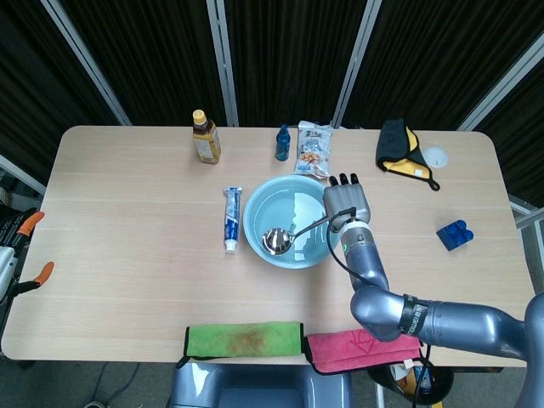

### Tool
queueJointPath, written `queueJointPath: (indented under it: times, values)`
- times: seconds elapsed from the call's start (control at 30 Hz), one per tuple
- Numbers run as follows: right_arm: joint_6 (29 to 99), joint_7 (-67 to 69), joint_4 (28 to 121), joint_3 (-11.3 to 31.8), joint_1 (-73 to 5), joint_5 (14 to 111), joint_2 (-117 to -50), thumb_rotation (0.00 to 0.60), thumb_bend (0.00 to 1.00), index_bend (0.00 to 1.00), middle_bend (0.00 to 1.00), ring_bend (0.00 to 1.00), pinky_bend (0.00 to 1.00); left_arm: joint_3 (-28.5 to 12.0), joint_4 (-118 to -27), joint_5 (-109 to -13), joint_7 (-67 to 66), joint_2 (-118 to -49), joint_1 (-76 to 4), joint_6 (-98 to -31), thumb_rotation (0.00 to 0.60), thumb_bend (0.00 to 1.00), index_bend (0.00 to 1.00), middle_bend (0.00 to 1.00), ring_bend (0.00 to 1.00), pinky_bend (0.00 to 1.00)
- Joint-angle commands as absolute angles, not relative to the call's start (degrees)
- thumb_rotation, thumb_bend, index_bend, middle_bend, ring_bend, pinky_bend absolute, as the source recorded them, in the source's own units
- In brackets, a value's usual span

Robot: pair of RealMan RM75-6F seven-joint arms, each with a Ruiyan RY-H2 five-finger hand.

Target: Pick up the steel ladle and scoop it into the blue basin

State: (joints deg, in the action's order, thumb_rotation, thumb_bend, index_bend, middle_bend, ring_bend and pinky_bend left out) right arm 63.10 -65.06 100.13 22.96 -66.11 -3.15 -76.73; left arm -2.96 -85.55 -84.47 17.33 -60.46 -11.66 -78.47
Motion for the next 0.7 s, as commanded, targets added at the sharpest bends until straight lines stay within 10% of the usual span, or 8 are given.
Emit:
queueJointPath:
  times: [0.03, 0.7]
  values:
    - [60.2, -64.9, 96.7, 22.5, -67.2, -3.9, -77.1, 0.600, 0.76, 0.70, 0.09, 0.00, 0.00, -3.3, -85.7, -83.7, 16.3, -60.8, -11.8, -78.2, 0.600, 0.37, 0.02, 0.00, 0.00, 0.00]
    - [48.9, -59.5, 83.5, 17.1, -67.4, 0.5, -80.4, 0.600, 0.76, 0.70, 0.09, 0.00, 0.00, -3.9, -86.3, -81.9, 11.8, -62.1, -12.4, -76.5, 0.600, 0.37, 0.02, 0.00, 0.00, 0.00]
